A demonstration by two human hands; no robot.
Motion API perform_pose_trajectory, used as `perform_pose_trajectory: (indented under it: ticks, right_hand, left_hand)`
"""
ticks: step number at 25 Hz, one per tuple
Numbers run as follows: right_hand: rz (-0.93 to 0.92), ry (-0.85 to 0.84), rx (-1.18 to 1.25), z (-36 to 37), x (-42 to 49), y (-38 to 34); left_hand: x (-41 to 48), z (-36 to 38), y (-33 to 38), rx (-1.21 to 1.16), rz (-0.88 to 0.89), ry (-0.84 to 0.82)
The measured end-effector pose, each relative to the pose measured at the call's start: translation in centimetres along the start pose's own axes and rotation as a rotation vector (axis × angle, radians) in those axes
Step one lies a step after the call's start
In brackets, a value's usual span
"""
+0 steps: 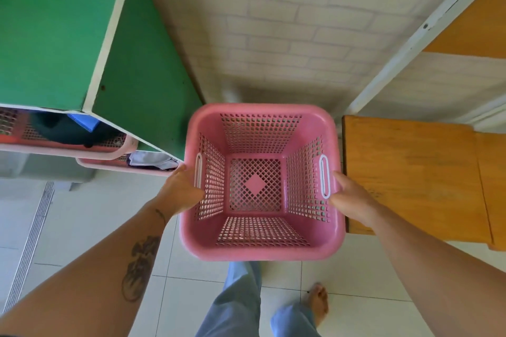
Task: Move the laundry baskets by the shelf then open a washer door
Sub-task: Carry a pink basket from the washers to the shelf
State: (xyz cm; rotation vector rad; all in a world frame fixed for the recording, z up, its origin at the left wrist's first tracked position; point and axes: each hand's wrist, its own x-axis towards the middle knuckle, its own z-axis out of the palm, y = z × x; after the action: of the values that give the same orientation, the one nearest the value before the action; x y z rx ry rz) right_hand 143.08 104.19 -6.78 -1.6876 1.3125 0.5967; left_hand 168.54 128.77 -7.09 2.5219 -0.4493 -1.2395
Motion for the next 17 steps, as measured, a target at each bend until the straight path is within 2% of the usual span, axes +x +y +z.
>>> perform_pose_trajectory:
  ticks: [4,9,17]
  right_hand:
    - [-0.057,0.017,0.068,-0.9,-4.4,-1.2]
    - [-0.131,0.124,0.118,-4.2,-11.3,-0.3]
    - [-0.229,0.355,0.041,-11.0,-21.5,11.5]
  left_hand:
    - [-2.8,-1.0,1.7,-0.021,0.044,0.063]
    - [-7.7,-1.7,6.5,0.026,0.265,0.099]
    - [-18.8,3.3,18.7,0.221,0.602,0.141]
